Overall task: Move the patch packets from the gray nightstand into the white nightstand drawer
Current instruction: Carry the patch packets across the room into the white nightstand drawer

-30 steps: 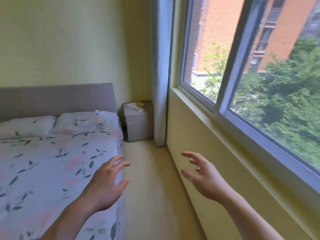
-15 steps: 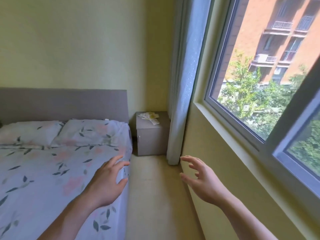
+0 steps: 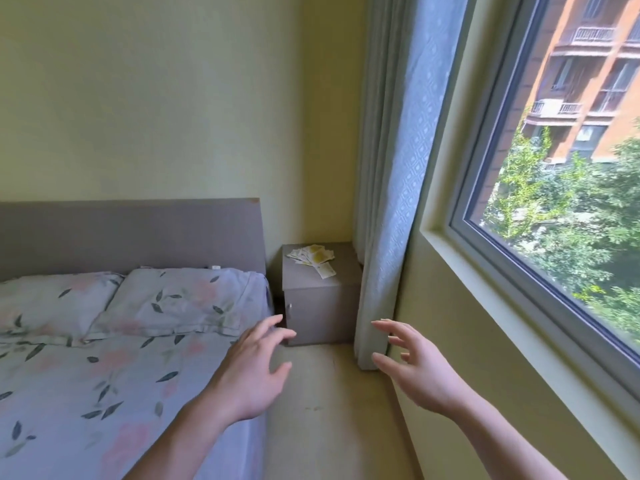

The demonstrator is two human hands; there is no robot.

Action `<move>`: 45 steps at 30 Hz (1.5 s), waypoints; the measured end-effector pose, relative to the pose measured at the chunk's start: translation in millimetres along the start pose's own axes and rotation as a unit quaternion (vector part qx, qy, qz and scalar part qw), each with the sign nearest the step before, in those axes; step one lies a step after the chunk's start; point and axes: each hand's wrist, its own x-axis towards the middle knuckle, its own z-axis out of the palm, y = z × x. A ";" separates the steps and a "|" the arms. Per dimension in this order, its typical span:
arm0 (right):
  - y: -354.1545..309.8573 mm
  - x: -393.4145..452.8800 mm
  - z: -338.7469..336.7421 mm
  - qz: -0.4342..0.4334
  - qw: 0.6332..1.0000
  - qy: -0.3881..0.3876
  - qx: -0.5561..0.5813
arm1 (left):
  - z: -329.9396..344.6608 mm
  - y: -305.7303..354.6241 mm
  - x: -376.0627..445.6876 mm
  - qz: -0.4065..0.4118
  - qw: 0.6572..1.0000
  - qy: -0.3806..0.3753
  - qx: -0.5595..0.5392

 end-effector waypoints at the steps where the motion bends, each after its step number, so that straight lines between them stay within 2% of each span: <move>1: 4.7 25.2 -0.3 -0.001 1.000 -0.004 0.002 | -0.9 -6.4 22.0 -0.008 1.000 0.002 0.005; 8: 18.5 199.6 -9.8 -0.024 0.998 -0.047 0.022 | -10.4 -50.7 155.7 -0.065 0.998 0.014 0.010; 17: 18.3 371.6 16.7 -0.038 0.993 -0.110 0.032 | -28.2 -135.1 268.6 -0.163 0.986 0.027 0.002; 27: 66.9 523.9 53.8 0.040 0.993 -0.112 0.028 | -26.0 -233.3 438.5 -0.174 0.985 0.008 -0.019; 34: 112.3 602.1 49.9 0.121 0.989 -0.069 0.041 | 1.3 -258.9 571.4 -0.140 0.987 -0.076 -0.015; 39: 146.2 676.2 52.2 0.152 0.984 -0.084 0.038 | 35.1 -257.1 661.7 -0.112 0.987 -0.117 -0.018; 45: 205.1 781.0 65.2 0.181 0.973 -0.137 0.030 | 80.8 -256.7 766.6 -0.144 0.975 -0.164 -0.037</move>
